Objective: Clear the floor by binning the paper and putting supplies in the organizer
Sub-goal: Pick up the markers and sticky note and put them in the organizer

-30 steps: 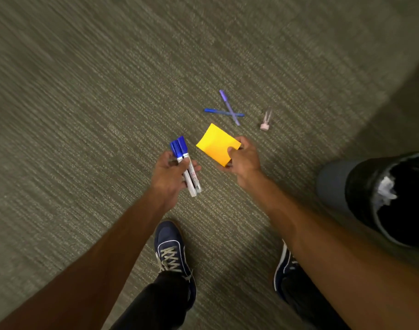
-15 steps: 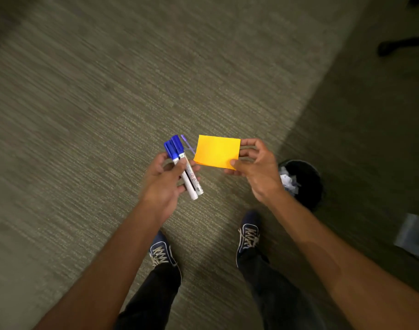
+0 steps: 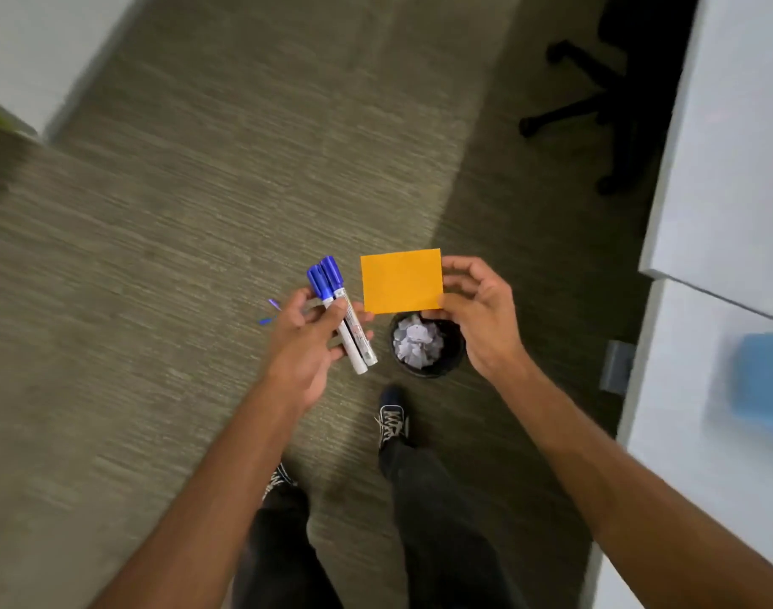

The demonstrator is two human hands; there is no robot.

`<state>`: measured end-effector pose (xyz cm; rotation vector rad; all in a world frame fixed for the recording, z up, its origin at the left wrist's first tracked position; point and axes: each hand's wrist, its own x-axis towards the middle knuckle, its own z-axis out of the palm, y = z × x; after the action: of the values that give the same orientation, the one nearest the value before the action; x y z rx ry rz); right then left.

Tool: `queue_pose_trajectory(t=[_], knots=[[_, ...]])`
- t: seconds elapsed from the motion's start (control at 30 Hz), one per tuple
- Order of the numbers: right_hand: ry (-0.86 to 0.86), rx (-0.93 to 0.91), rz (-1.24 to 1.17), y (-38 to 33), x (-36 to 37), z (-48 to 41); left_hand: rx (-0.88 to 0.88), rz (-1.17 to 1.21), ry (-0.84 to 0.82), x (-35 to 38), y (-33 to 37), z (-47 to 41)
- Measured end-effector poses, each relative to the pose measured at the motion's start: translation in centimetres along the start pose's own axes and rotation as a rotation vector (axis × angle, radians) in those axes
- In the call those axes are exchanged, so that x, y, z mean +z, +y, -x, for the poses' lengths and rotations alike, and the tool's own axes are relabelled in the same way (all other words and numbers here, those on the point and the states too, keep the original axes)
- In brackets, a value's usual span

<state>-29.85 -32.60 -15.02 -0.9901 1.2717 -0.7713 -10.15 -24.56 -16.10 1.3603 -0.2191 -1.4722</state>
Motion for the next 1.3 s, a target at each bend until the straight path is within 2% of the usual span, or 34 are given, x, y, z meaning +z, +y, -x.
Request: queue_pose_trajectory(t=[0.23, 0.43, 0.67, 0.93, 1.17, 1.3], knots=[[0.084, -0.054, -0.035, -5.6, -7.8, 7.1, -0.055, -0.028, -0.111, 7.8, 1.0, 6.1], [0.232, -0.107, -0.105, -7.3, -11.7, 12.9, -0.083, -0.166, -0.246, 12.1, 1.9, 9.3], [0.496, -0.161, -0.174, -7.7, -13.8, 19.3, -0.081, -0.265, -0.449, 15.8, 2.4, 10.7], [0.815, -0.158, -0.138, -6.9, -17.1, 24.7, -0.187, -0.32, -0.676, 19.3, 0.7, 11.1], [1.03, -0.109, -0.073, -6.5, -21.8, 26.8, -0.214, -0.424, -0.769, 25.6, -1.7, 12.4], [1.177, -0.069, -0.114, -5.8, -25.8, 27.0, -0.204, -0.497, -0.798, 30.4, -3.5, 12.9]])
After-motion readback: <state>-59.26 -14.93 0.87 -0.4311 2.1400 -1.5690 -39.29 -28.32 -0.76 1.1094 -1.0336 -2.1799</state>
